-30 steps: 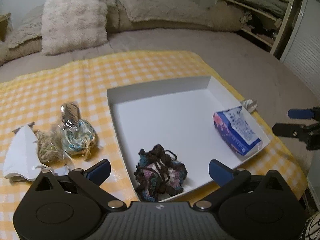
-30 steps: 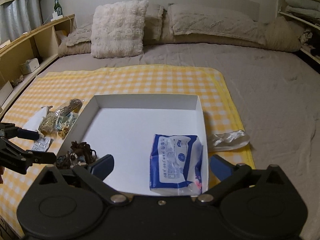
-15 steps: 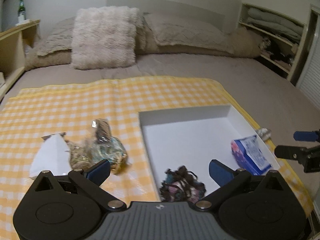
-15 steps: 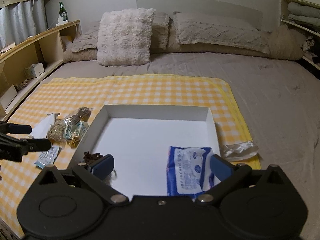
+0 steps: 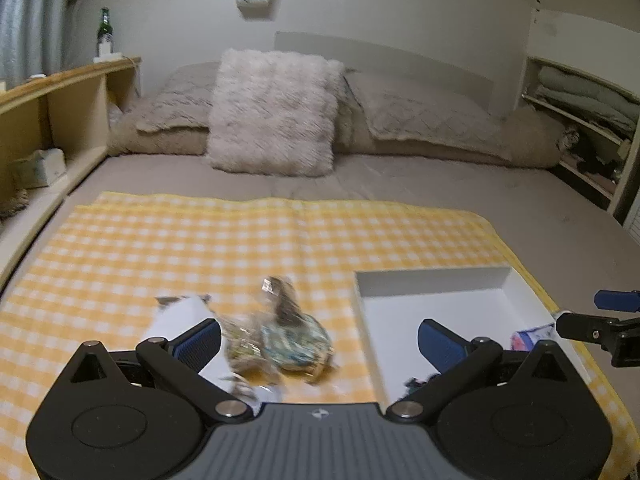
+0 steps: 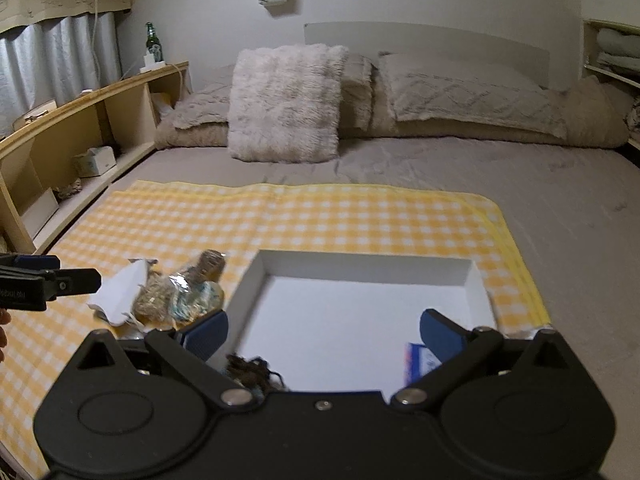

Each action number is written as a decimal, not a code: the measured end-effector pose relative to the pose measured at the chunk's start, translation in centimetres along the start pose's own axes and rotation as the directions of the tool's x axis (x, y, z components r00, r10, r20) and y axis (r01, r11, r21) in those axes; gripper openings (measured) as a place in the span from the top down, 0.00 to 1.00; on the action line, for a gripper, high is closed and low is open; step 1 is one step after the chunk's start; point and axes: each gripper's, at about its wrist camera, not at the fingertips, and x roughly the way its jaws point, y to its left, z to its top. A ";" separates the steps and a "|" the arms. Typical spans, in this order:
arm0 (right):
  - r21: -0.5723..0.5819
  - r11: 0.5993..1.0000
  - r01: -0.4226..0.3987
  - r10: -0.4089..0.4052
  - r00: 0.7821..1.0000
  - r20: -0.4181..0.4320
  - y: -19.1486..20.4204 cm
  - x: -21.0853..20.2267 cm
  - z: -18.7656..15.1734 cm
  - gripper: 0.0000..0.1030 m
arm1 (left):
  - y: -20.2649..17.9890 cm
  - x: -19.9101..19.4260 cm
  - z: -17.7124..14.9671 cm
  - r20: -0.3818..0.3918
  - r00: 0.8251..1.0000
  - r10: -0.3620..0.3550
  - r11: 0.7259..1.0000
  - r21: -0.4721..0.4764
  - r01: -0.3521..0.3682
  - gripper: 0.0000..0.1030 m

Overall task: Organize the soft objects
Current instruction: 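Move both tools back toward the remaining items beside the box, then grasp the white face mask with the left tool while the right tool grasps the cord bag, then carry the mask and cord bag into the white box and release both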

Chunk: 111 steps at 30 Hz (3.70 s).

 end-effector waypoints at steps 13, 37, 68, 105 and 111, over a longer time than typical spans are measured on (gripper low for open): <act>-0.027 0.996 -0.089 0.090 0.995 0.047 7.0 3.5 2.6 0.00 | 7.9 0.1 0.2 0.020 0.994 0.105 0.994 -0.034 -0.104 0.00; -0.002 0.983 -0.182 0.181 0.979 -0.092 13.8 16.3 5.4 0.00 | 11.8 11.7 -0.9 -0.235 0.965 0.114 0.994 0.026 -0.111 0.09; 0.084 0.970 -0.229 0.244 0.903 -0.353 16.1 27.2 3.1 0.61 | 12.1 18.0 -1.6 -0.403 0.914 0.044 0.999 0.033 -0.033 0.89; -0.057 0.946 -0.320 0.317 0.946 -0.066 12.4 11.5 6.1 0.73 | 9.8 5.8 2.6 -0.110 0.994 0.019 0.986 -0.162 -0.037 0.91; -0.023 0.954 -0.299 0.299 0.954 -0.015 9.3 8.9 6.0 0.73 | 8.1 5.1 2.8 -0.073 0.997 -0.024 0.988 -0.156 0.012 0.91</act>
